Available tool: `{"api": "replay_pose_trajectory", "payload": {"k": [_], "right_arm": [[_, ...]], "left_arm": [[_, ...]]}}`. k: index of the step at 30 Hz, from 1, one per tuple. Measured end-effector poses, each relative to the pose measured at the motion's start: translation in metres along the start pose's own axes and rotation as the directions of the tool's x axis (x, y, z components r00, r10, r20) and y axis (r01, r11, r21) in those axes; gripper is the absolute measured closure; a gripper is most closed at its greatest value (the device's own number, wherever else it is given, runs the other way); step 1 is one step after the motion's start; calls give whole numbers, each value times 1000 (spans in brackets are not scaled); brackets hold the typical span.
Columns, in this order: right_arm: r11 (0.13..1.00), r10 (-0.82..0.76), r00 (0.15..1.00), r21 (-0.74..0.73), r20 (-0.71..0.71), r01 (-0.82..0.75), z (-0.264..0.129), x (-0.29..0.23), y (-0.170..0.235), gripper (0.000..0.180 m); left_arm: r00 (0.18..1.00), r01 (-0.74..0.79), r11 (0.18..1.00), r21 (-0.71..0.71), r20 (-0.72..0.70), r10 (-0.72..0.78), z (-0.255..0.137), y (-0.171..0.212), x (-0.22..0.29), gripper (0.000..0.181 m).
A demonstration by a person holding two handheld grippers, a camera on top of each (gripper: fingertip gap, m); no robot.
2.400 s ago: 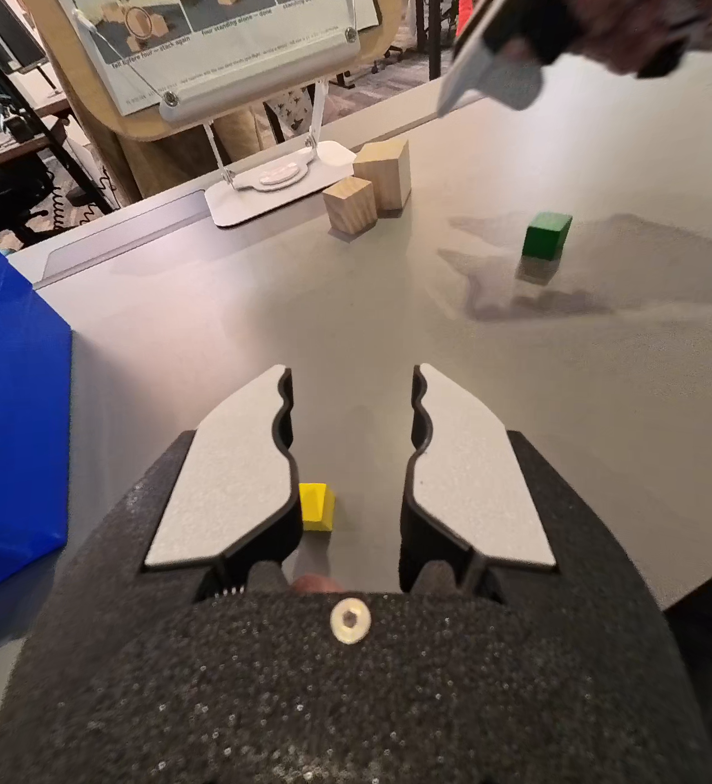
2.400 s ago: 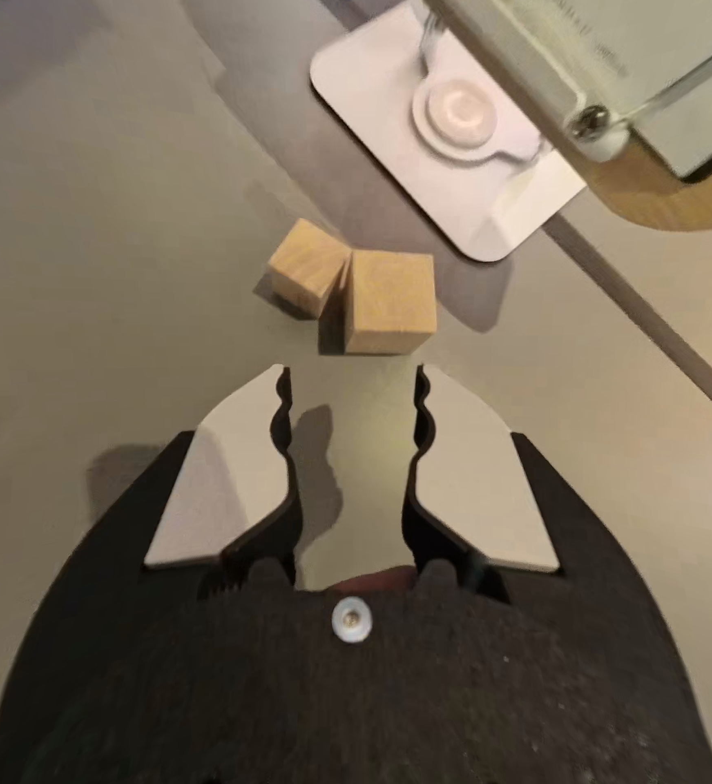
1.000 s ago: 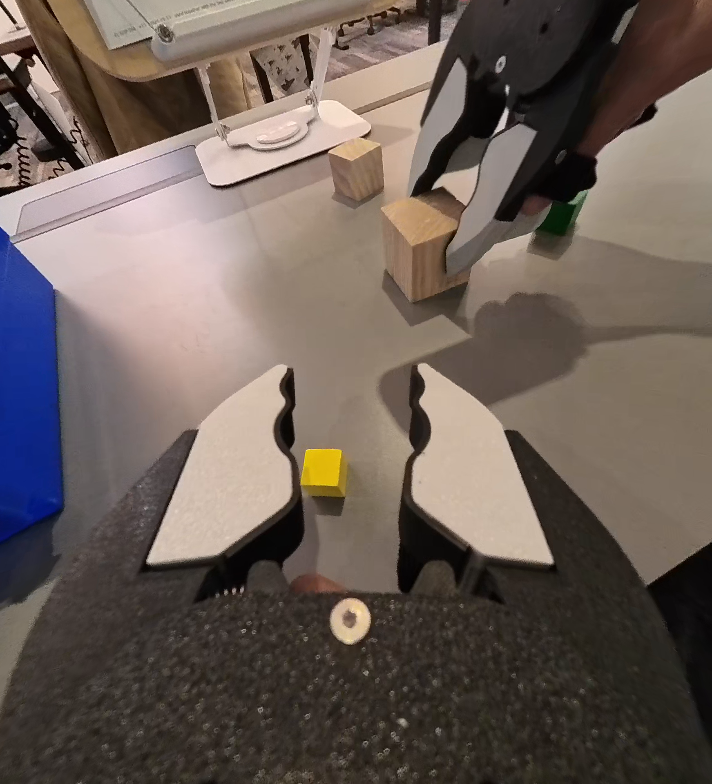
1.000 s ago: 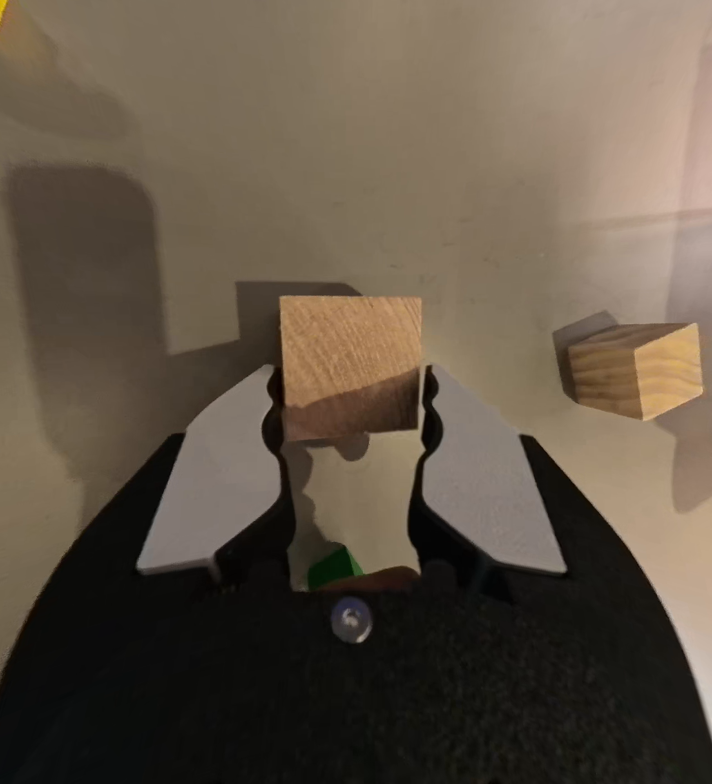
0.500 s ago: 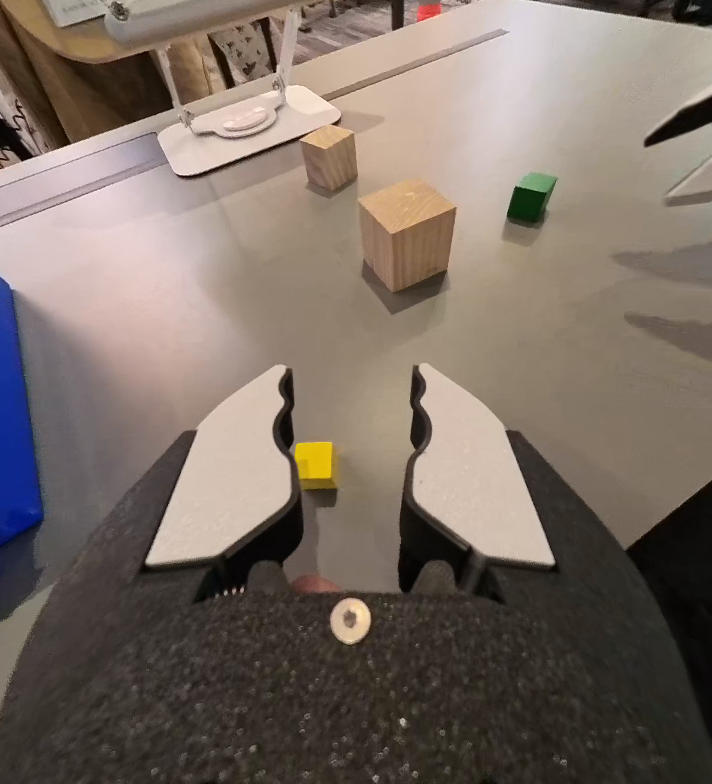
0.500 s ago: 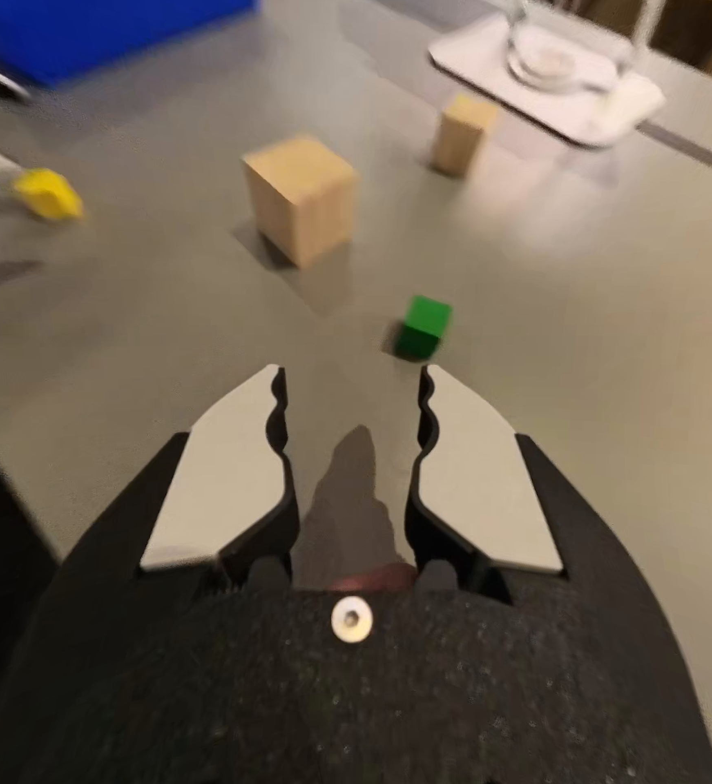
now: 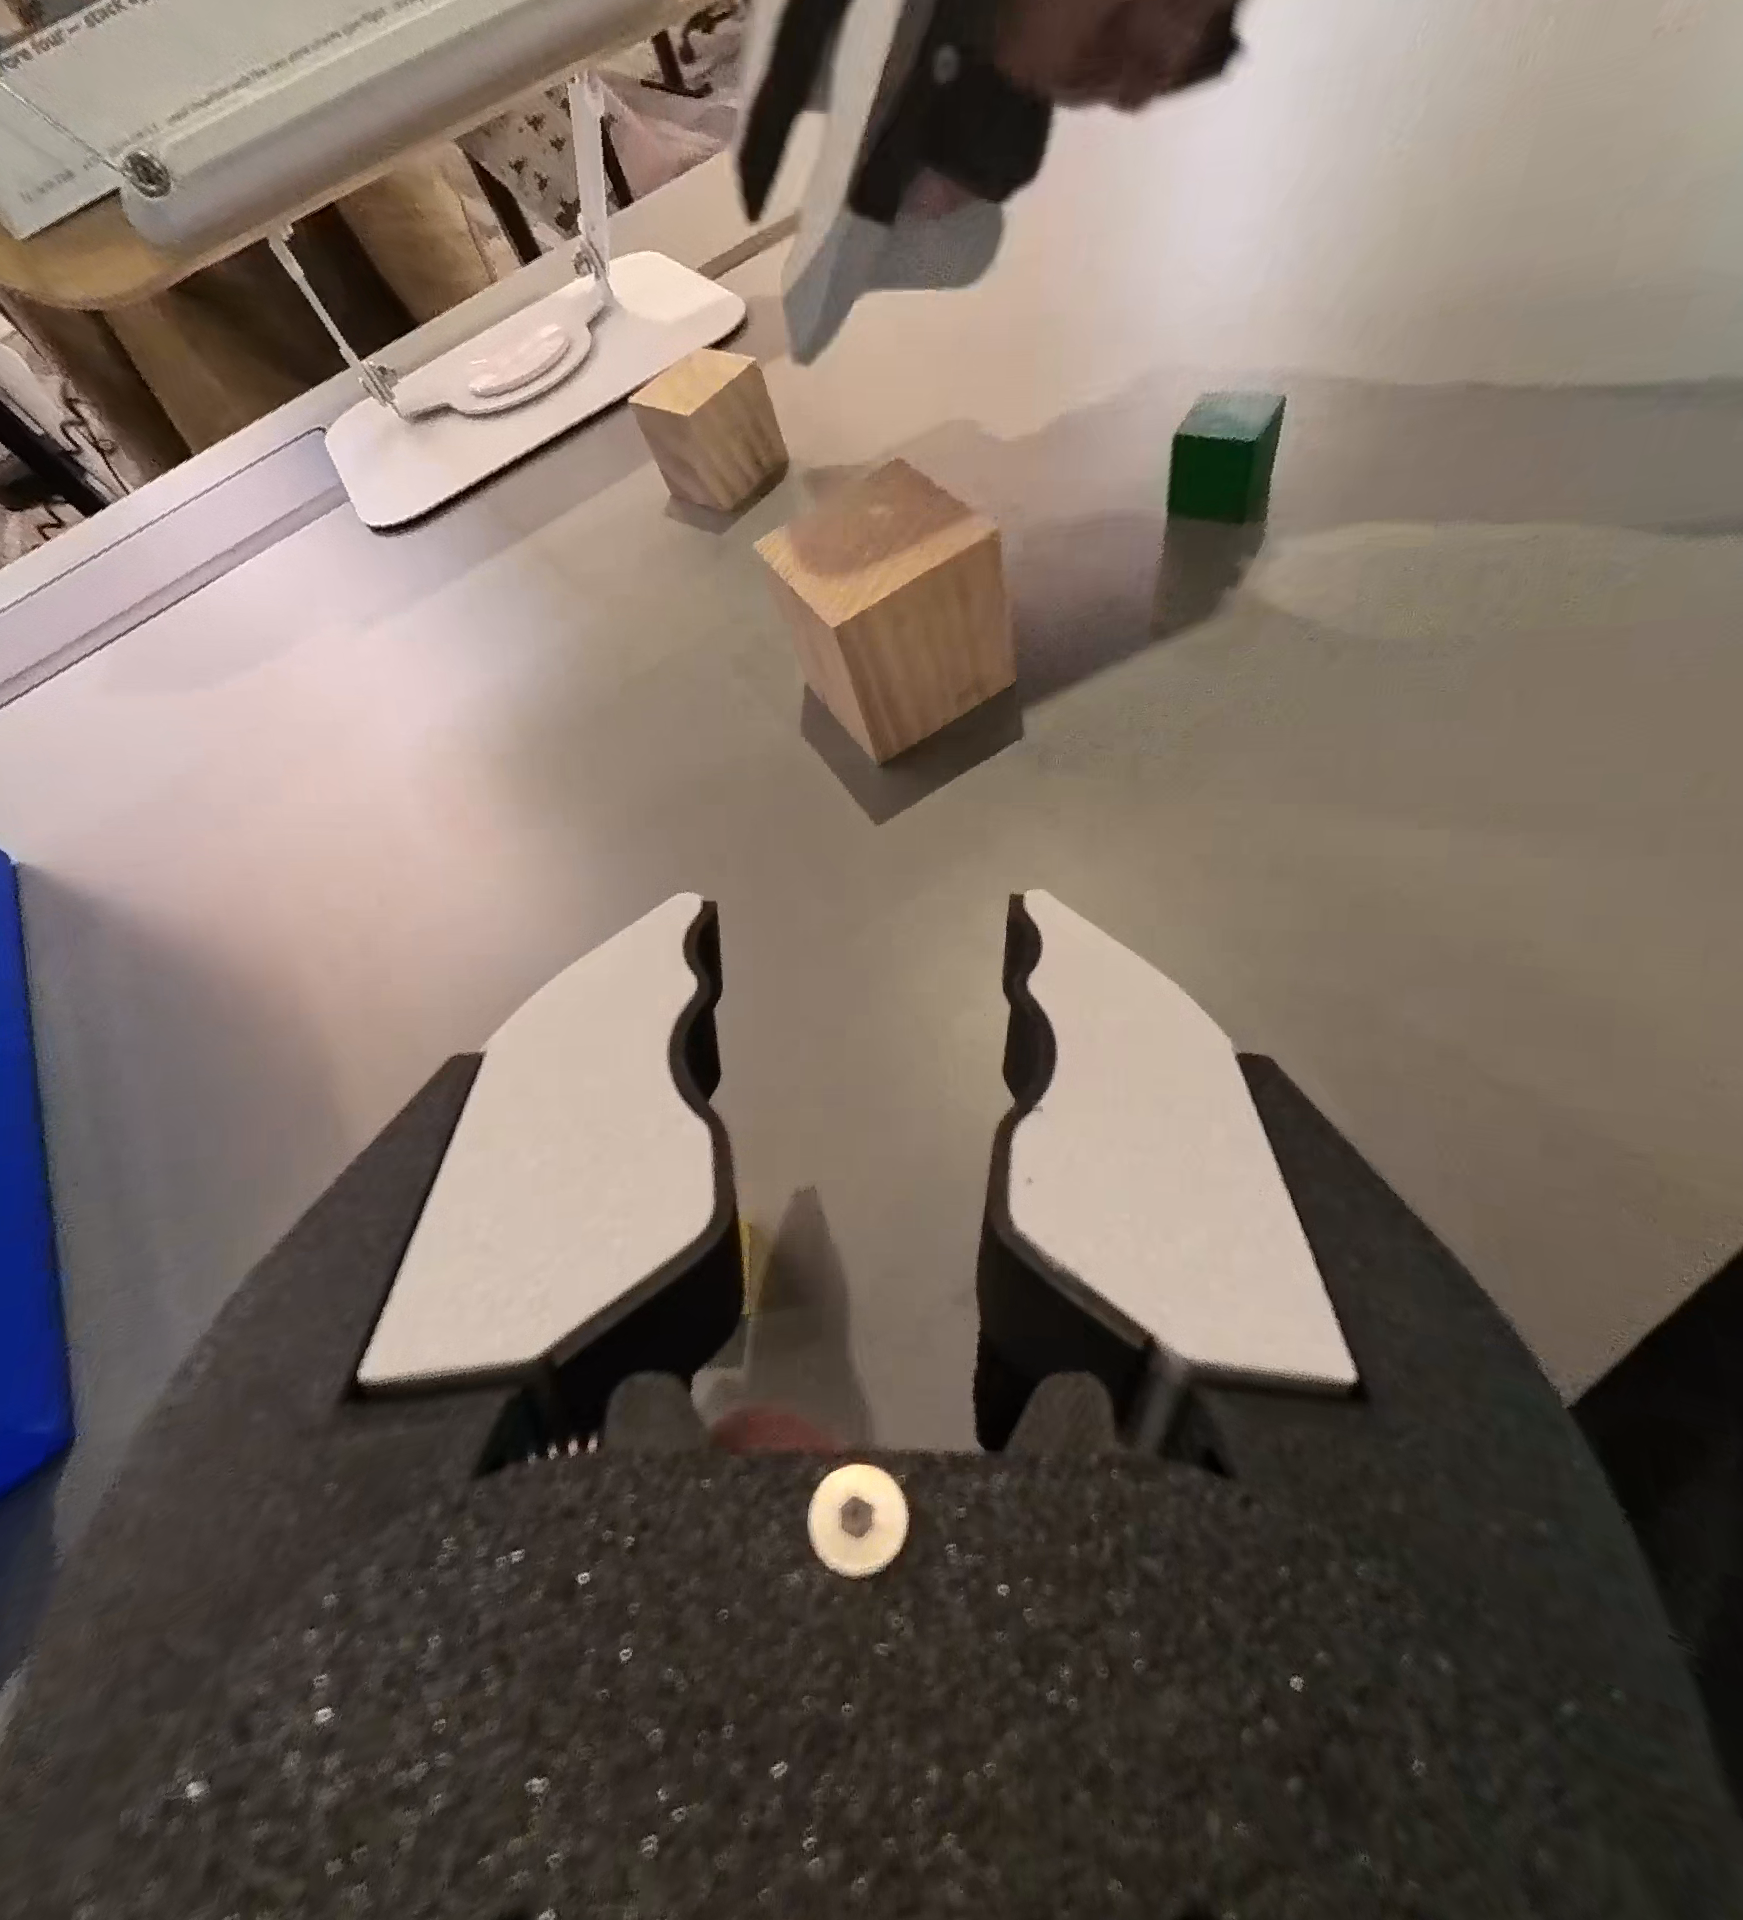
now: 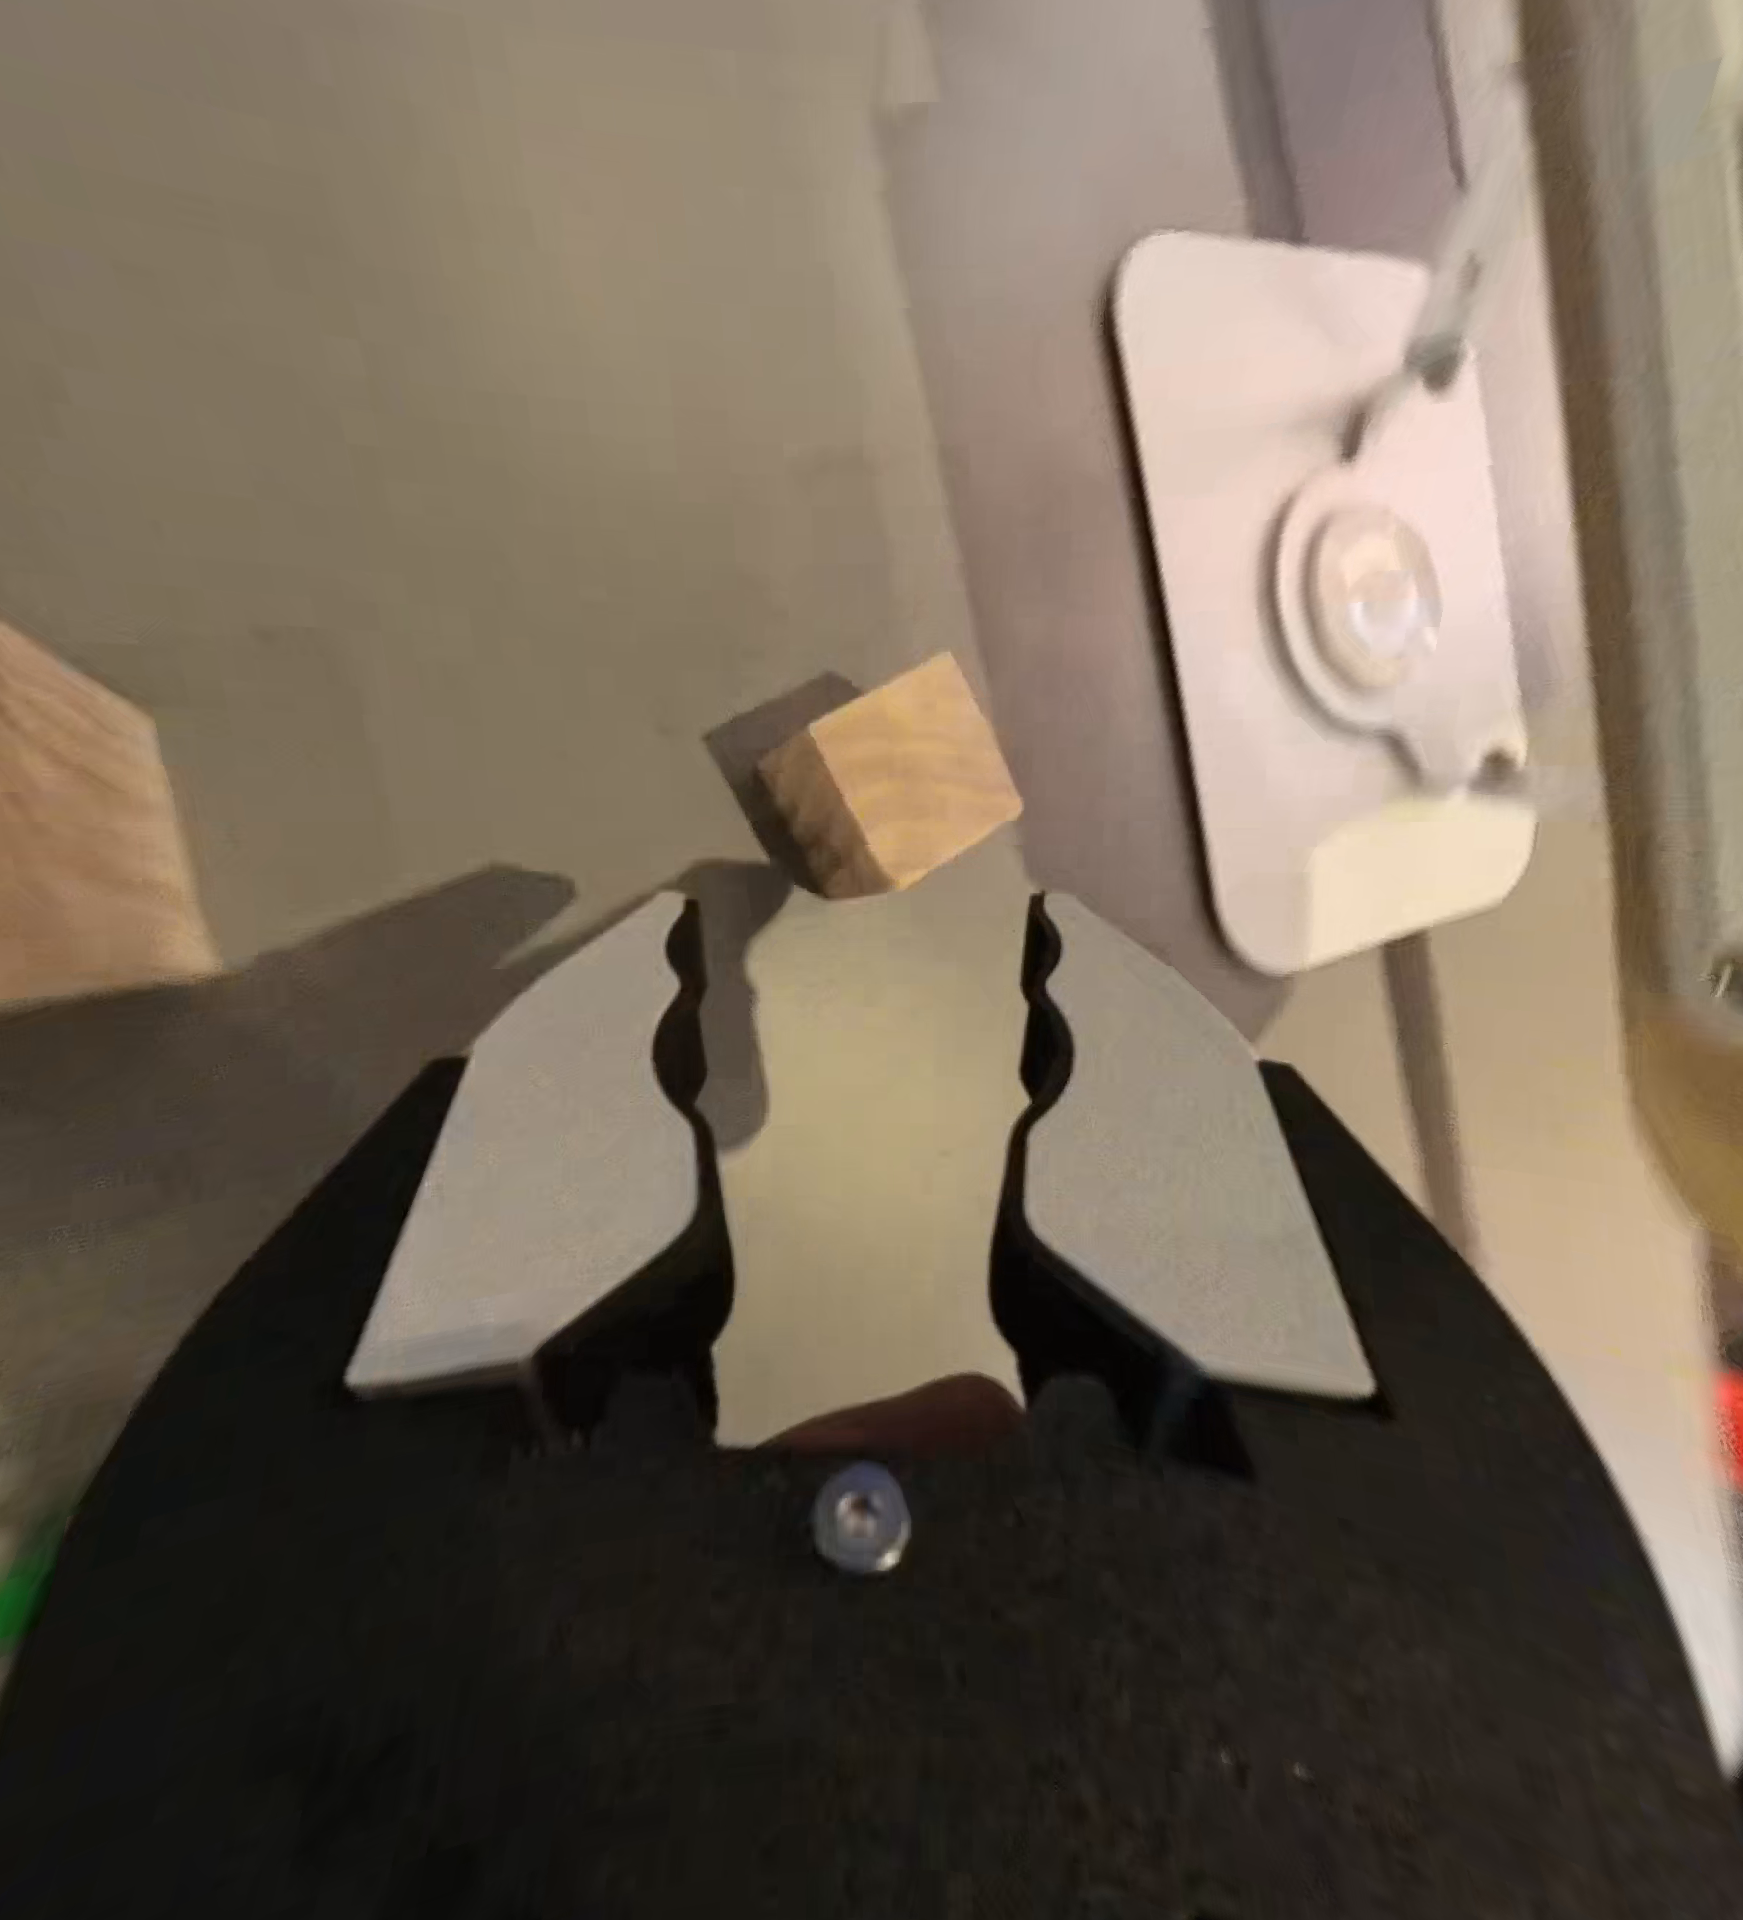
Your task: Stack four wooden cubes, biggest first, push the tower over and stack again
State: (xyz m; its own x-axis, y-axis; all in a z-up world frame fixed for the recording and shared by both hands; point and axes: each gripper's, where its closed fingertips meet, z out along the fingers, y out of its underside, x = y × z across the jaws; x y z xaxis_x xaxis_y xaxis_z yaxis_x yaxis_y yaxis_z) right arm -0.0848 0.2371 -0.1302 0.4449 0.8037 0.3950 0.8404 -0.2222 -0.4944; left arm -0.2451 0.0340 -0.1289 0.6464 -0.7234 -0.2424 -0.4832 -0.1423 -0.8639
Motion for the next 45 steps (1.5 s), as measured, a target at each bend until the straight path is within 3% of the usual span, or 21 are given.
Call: {"api": "replay_pose_trajectory", "payload": {"k": [5,8,11,14,18,22,25,36,42,45], "right_arm": [[953,-265,947,-99,184,286,33,5,-3,128],[928,-287,919,-160,269,337,53,3,2,123],[904,-311,901,-199,303,379,66,4,5,129],[911,-292,912,-206,289,357,60,10,-2,133],[955,-222,955,-151,196,253,8,13,-33,133],[984,-85,983,-140,164,109,-58,-23,-56,133],[986,-8,987,-163,163,36,-81,-58,-57,133],[955,26,959,-290,281,60,-47,-121,-36,134],[951,8,956,-297,293,83,-42,-126,-35,134],[957,-10,970,-280,243,80,-51,-116,-37,122]], "left_arm": [[1000,8,1000,-17,-23,-8,4,6,0,129],[999,18,999,-31,-32,-19,6,10,-2,129],[999,27,999,-41,-42,-29,7,15,-4,129],[999,31,998,-47,-41,-33,7,17,-6,129],[998,44,998,-39,-40,-46,4,16,-8,129],[998,43,999,-33,-33,-44,0,13,-8,130],[999,32,999,-22,-24,-33,-2,9,-7,130],[1000,-20,1000,-13,0,20,-6,3,-2,130],[1000,-7,1000,-26,0,7,-6,9,-6,129],[1000,-1,1000,-26,-1,1,-8,10,-7,129]]}}
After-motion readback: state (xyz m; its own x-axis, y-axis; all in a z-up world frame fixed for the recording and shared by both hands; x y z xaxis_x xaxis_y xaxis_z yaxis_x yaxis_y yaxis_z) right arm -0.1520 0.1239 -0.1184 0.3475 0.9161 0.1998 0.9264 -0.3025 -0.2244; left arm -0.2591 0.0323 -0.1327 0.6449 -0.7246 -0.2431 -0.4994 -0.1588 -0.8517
